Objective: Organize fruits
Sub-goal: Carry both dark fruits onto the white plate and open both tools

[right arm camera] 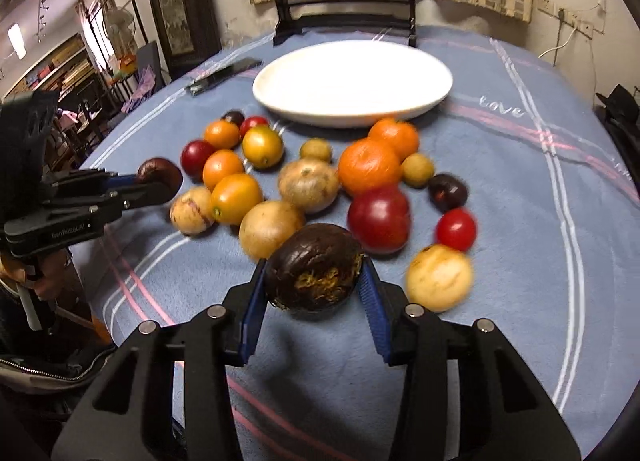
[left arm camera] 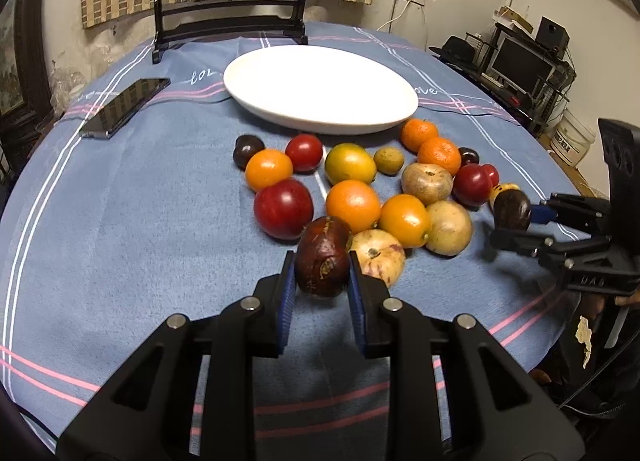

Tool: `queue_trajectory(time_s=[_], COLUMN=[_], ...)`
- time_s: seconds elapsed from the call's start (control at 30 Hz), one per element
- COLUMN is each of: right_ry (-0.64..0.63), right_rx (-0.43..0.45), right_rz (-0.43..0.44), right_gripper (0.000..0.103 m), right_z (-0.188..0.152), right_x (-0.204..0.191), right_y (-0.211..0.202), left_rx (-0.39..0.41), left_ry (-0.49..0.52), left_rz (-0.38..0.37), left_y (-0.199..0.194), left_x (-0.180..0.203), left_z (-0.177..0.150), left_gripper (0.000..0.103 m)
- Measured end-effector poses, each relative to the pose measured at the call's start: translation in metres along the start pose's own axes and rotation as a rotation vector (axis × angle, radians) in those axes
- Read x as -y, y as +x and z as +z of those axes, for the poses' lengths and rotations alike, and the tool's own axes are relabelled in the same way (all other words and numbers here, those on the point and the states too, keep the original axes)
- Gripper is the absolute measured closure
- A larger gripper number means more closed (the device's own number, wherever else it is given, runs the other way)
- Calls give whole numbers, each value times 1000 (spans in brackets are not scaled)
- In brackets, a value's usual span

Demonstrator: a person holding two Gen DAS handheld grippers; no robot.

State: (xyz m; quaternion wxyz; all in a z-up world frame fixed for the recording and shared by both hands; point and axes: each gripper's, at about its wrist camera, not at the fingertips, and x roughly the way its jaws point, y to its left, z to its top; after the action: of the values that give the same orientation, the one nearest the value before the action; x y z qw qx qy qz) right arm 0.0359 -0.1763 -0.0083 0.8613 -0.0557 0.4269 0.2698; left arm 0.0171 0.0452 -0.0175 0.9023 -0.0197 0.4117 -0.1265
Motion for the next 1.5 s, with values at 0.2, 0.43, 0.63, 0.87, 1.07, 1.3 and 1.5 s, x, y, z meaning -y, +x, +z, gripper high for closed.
queue_trajectory(time_s=[0.2, 0.43, 0.63, 0.87, 1.07, 1.3, 1.5], right_ry=[-7, -33, 3, 8, 7, 49, 98], right_rx=[65, 78, -28, -86, -53, -29, 3], right_rz=[-20, -51, -93, -124, -165, -137, -158], right_gripper=[57, 57, 57, 57, 37, 37, 35], right_z=[23, 79, 123, 145, 150, 129, 93], right_x=[6, 13, 32, 39, 37, 41, 49], right_y=[-12, 6, 63, 107, 107, 77, 44], left_rx=[25, 52, -10, -71, -1, 56, 55], left_ry=[38, 75, 23, -36, -78, -99, -132], left_rz=[-1, 34, 55, 69, 87, 73, 101], left_y=[-1, 28, 85, 129, 121, 100, 83], left_x=[3, 6, -3, -19, -31, -36, -41], left_z=[29, 94, 140, 153, 155, 144, 123], left_gripper=[79, 79, 78, 78, 33, 24, 20])
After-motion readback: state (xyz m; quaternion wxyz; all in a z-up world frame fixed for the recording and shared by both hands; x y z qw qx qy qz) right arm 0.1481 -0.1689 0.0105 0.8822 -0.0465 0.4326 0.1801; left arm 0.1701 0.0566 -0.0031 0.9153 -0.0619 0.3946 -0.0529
